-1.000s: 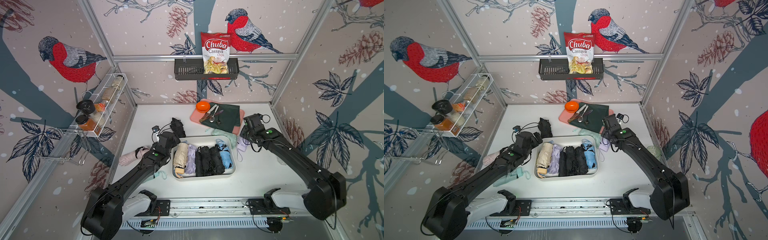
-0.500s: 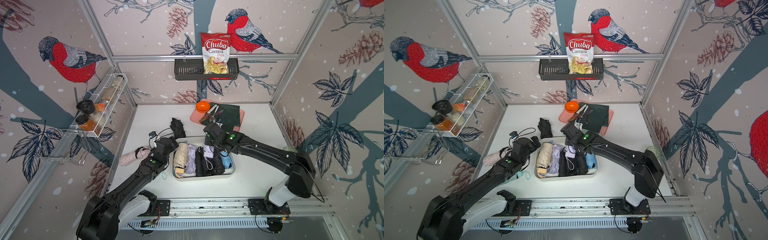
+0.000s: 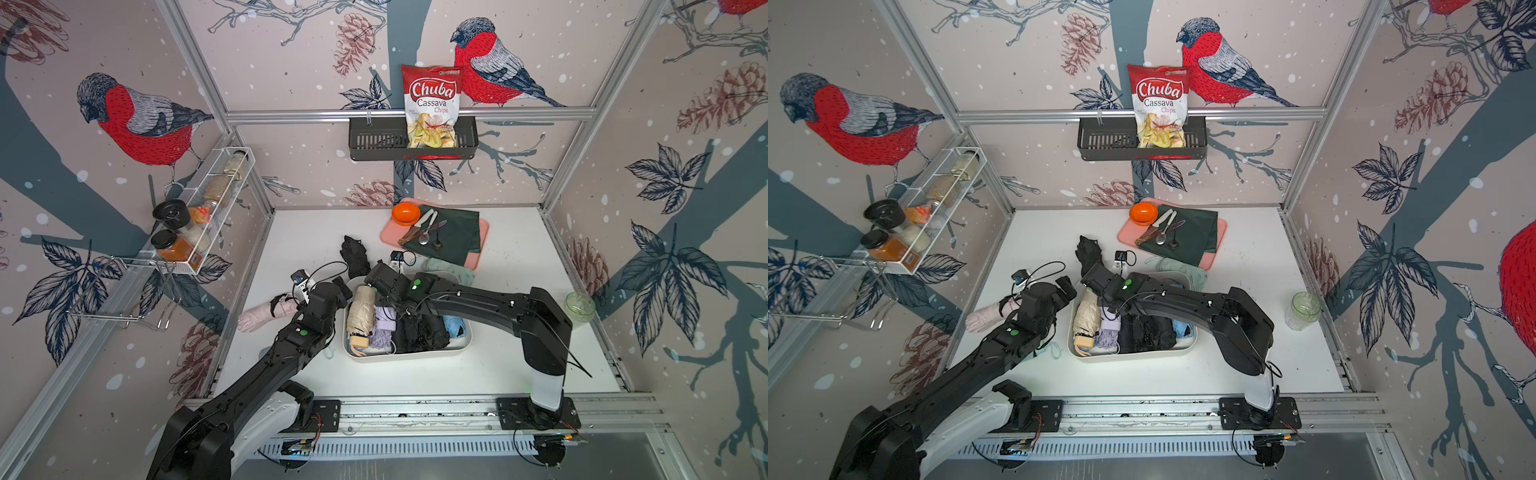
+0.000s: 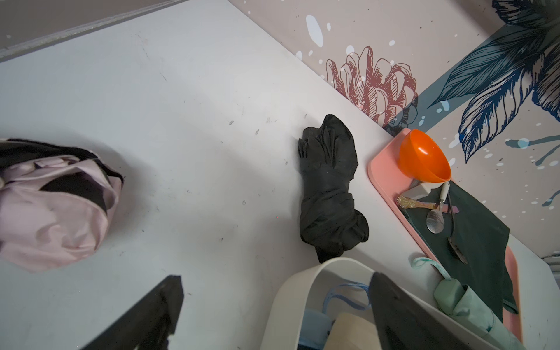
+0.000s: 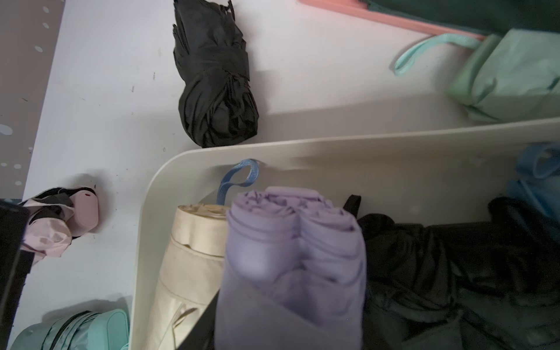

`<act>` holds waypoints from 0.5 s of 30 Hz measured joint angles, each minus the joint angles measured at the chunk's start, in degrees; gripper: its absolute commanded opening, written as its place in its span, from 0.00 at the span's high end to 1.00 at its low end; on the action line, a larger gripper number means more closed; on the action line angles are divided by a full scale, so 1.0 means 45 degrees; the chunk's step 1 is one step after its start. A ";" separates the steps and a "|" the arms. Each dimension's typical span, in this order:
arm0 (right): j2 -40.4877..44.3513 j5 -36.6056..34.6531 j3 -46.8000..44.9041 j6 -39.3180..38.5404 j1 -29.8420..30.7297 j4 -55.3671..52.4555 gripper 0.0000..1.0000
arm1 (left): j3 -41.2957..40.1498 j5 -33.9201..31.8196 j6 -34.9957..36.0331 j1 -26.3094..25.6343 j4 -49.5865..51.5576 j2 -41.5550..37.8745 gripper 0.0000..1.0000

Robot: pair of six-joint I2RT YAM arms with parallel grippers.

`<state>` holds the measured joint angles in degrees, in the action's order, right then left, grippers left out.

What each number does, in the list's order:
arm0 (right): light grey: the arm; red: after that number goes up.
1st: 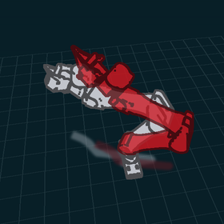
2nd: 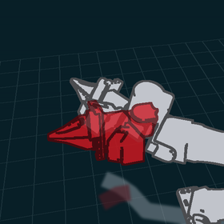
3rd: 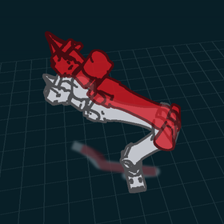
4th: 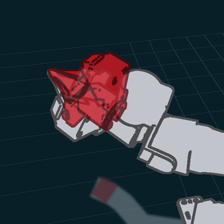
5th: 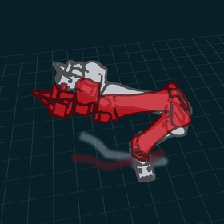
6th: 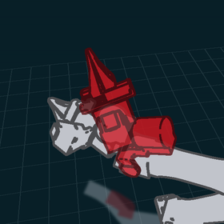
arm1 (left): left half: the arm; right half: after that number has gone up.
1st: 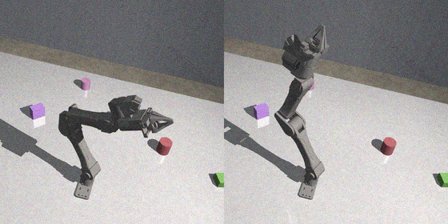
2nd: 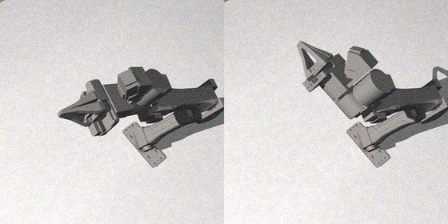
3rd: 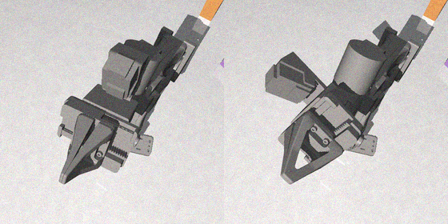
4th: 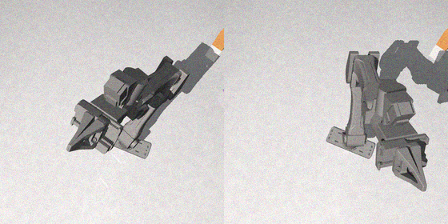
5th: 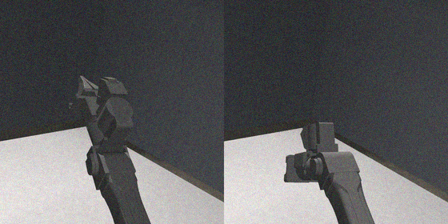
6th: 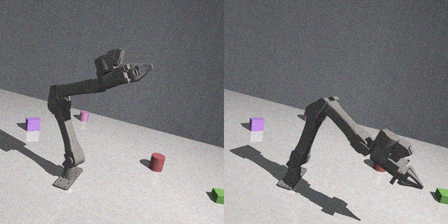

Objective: Put the umbrella into the storage box
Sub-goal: Place the umbrella in the storage box.

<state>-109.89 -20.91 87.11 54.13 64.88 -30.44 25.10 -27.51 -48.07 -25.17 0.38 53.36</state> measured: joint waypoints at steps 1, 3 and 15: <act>-0.0097 0.0029 0.0000 0.0039 0.0015 0.0000 0.75 | -0.0024 -0.0019 0.0000 0.0000 -0.0005 -0.0019 0.01; -0.0228 0.0107 -0.0019 0.0097 0.0063 -0.0005 0.75 | -0.0053 -0.0053 0.0000 0.0000 -0.0010 -0.0044 0.01; -0.0277 0.0452 -0.0432 0.0282 0.0243 -0.0015 0.72 | -0.0146 -0.0170 -0.0029 0.0000 -0.0228 0.0296 0.01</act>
<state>-111.13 -18.87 85.17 55.40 65.98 -30.50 24.45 -28.27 -48.21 -25.17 -0.64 54.70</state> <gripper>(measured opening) 0.471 0.990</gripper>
